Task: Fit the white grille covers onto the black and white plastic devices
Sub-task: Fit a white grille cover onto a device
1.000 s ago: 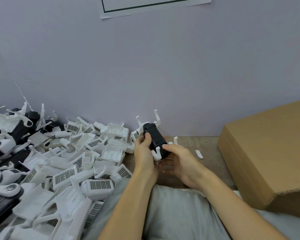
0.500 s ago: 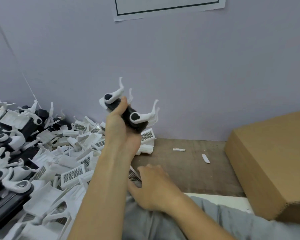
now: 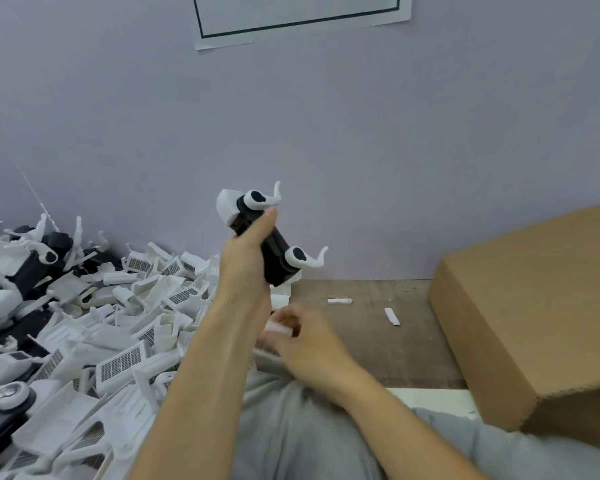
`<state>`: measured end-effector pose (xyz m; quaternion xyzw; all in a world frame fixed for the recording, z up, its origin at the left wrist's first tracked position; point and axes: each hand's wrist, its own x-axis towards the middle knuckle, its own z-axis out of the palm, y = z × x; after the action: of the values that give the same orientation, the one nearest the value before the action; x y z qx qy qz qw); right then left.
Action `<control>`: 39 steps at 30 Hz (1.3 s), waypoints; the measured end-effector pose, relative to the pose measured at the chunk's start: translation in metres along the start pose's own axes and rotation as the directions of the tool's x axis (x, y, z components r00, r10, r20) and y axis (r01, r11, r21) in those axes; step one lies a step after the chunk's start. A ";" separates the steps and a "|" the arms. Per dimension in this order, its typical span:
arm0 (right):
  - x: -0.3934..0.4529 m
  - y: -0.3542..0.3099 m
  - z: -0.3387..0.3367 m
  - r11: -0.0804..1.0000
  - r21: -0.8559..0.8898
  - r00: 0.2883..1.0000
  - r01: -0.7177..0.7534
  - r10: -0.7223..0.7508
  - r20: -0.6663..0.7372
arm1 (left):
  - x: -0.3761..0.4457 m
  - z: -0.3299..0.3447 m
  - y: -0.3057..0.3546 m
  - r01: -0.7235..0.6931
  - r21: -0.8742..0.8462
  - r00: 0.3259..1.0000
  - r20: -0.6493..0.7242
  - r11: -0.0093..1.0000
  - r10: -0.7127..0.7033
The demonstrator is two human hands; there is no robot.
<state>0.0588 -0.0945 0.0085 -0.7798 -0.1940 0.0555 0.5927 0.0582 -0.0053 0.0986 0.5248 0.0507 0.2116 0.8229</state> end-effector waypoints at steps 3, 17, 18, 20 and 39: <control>0.015 0.011 -0.038 0.983 0.121 0.964 -0.134 0.158 -0.212 | 0.003 -0.007 -0.003 0.000 0.014 0.999 -0.045 1.000 0.000; 0.018 0.019 -0.047 0.994 -0.031 0.860 0.103 -0.104 -0.500 | -0.015 0.018 -0.088 0.047 0.316 0.988 0.122 0.947 -0.090; 0.018 0.020 -0.050 0.993 -0.048 0.859 0.107 -0.117 -0.498 | -0.015 0.017 -0.088 0.043 0.318 0.991 0.107 0.947 -0.081; 0.019 0.021 -0.053 0.993 -0.029 0.865 0.111 -0.110 -0.490 | -0.014 0.016 -0.087 0.060 0.293 0.996 0.047 0.954 -0.077; 0.022 0.021 -0.061 0.946 0.306 0.936 0.104 0.011 -0.351 | -0.015 0.012 -0.088 -0.128 0.410 0.992 0.070 0.903 0.108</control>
<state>0.1036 -0.1464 0.0097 -0.6660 -0.0931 -0.0667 0.7371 0.0738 -0.0530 0.0239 0.6937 0.0435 0.2335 0.6800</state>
